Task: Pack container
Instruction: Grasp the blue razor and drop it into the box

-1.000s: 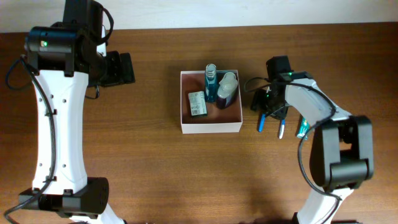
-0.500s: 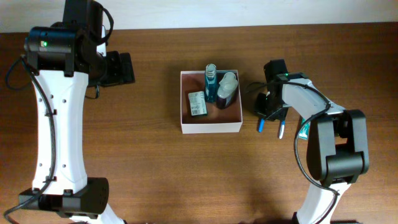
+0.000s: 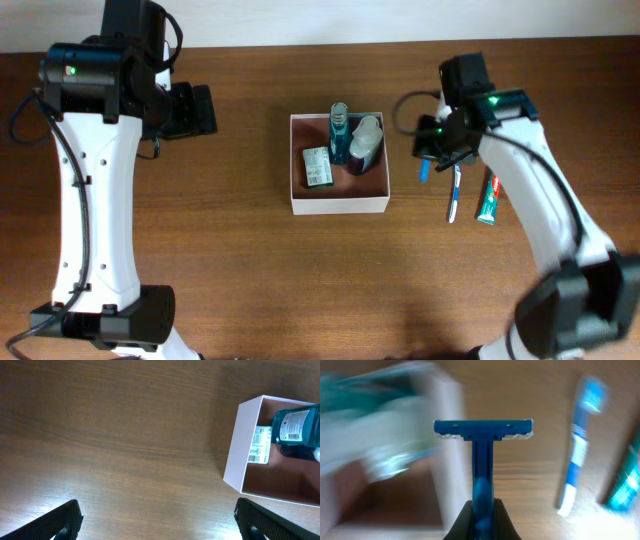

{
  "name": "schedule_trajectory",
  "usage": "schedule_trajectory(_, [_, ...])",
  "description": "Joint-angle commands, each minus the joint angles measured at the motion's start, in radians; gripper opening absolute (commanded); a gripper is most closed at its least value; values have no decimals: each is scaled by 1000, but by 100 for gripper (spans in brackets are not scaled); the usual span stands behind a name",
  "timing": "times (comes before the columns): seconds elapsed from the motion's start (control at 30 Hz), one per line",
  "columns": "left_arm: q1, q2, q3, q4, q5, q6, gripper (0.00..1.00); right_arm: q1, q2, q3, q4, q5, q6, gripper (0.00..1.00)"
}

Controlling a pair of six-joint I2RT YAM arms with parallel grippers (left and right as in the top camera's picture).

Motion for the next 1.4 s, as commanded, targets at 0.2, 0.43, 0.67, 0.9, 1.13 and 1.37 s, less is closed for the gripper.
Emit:
schedule_trajectory(0.2, [-1,-6,10,-1,-8,12,99,287,-17,8,35,-155,-668,4])
schedule_trajectory(0.43, [-1,-6,10,-1,-8,12,99,358,67,7,172,95,-965,4])
schedule_trajectory(0.67, [-1,-6,10,-1,-8,12,100,324,164,7,238,87,-1061,4])
schedule_trajectory(0.9, [-1,-6,10,-1,-8,12,99,337,94,56,189,88,-825,33])
schedule_trajectory(1.13, [-1,-6,10,-1,-8,12,99,224,-61,110,126,84,-524,63])
schedule_trajectory(1.37, [-1,-6,10,-1,-8,12,99,-71,-58,96,11,77,-135,63])
